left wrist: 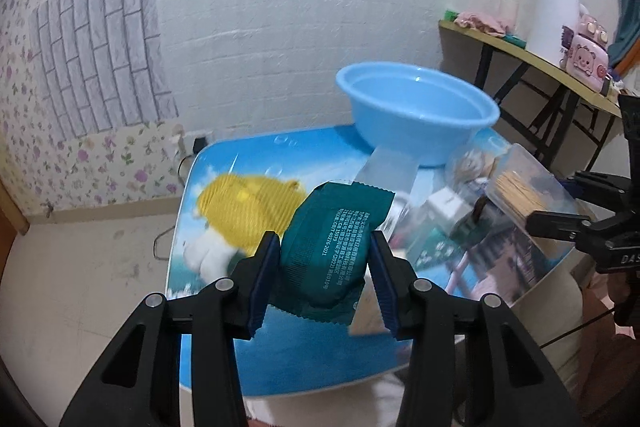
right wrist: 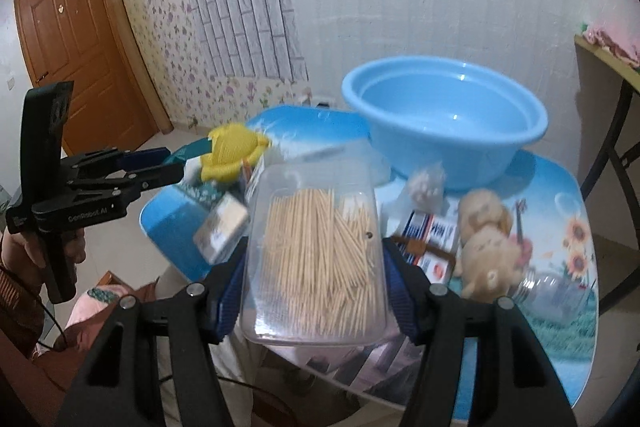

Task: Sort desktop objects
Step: 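Carry the pouch into the blue basin with left tool while right tool drops the toothpick box in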

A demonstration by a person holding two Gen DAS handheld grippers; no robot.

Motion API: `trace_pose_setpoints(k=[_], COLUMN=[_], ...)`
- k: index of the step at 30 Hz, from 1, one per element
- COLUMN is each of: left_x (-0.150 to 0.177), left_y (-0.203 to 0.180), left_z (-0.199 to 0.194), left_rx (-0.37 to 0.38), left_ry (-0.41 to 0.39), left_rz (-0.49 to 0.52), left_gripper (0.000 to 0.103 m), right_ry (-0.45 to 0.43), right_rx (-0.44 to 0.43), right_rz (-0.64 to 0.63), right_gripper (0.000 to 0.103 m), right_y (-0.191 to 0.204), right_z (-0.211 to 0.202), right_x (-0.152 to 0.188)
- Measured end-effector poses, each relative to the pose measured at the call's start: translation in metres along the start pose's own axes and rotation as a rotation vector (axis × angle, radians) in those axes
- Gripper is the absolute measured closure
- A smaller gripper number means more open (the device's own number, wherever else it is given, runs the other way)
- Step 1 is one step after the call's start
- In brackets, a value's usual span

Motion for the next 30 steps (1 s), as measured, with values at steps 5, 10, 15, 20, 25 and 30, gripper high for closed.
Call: trace_pose_setpoints(k=[5, 10, 15, 20, 25, 30], left_x=[-0.025, -0.060, -0.092, -0.119, -0.141, -0.150], left_y=[-0.015, -0.036, -0.054, -0.072, -0.088, -0.096], left_z=[0.006, 0.018, 0.035, 0.066, 0.091, 0.120], left_rx=[0.028, 0.037, 0.040, 0.033, 0.052, 0.040], left_ry=[-0.005, -0.022, -0.024, 0.012, 0.024, 0.062], left_rz=[0.013, 0.062, 0.087, 0.104, 0.099, 0.100], left_gripper=[0.059, 0.059, 0.059, 0.059, 0.059, 0.058], right_ry=[-0.062, -0.112, -0.113, -0.130, -0.142, -0.108], right_rx=[0.008, 0.048, 0.065, 0.087, 0.113, 0.102], right_rz=[0.018, 0.076, 0.139, 0.205, 0.220, 0.232], right_gripper=[0.042, 0.042, 0.042, 0.042, 0.042, 0.042], right_y=[-0.014, -0.043, -0.072, -0.102, -0.124, -0.142], right_z=[-0.007, -0.010, 0.002, 0.011, 0.013, 0.032], right_x=[-0.019, -0.044, -0.060, -0.083, -0.096, -0.102])
Point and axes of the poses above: each gripper's, at about its wrist camera, not at the fingertips, and z roughly the way its jaws point, y to its left, x to its underside, the point moved 5 cm from there along z, roughly the way its jaws point, and after that the axes turned 6 degrees about y, right-handed, at the moved point
